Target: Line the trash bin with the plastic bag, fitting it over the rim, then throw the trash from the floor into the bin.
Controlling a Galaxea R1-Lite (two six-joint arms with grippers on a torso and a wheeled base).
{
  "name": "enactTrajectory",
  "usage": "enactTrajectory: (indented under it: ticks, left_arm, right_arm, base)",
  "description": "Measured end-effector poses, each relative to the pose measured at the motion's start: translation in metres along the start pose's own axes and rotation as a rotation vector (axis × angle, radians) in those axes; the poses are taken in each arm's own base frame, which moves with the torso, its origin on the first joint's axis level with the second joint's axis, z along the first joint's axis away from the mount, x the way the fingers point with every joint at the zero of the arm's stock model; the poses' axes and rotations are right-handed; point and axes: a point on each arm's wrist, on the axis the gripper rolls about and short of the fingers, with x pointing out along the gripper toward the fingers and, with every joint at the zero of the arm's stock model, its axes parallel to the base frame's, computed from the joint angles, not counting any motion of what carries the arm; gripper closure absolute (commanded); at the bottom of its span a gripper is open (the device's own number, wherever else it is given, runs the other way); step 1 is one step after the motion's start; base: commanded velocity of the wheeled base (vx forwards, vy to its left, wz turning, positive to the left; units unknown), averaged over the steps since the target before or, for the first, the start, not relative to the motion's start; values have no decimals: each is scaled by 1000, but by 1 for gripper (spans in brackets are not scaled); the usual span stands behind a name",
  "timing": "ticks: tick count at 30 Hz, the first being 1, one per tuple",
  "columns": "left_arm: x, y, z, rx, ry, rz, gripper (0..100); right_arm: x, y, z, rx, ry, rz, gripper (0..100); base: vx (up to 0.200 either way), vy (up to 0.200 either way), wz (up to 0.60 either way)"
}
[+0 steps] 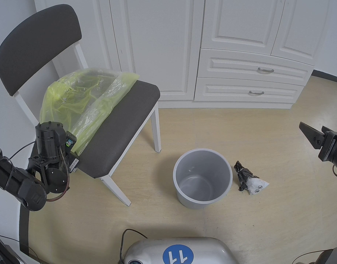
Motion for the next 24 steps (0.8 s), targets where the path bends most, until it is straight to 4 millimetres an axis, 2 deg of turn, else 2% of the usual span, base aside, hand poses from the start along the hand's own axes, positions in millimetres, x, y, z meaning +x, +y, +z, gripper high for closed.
enactTrajectory:
  ticks: [21,22,24]
  left_arm:
    - [18,8,-19,6,82,58,0]
    - [18,8,-19,6,84,58,100]
    - [19,8,-20,7,89,59,100]
  right_arm:
    - [-2,-1,1,3,-6,5,0]
    - [-2,-1,1,2,-6,5,0]
    - [-2,-1,1,2,-4,5,0]
  base:
    - [0,0,0]
    - [0,0,0]
    - [0,0,0]
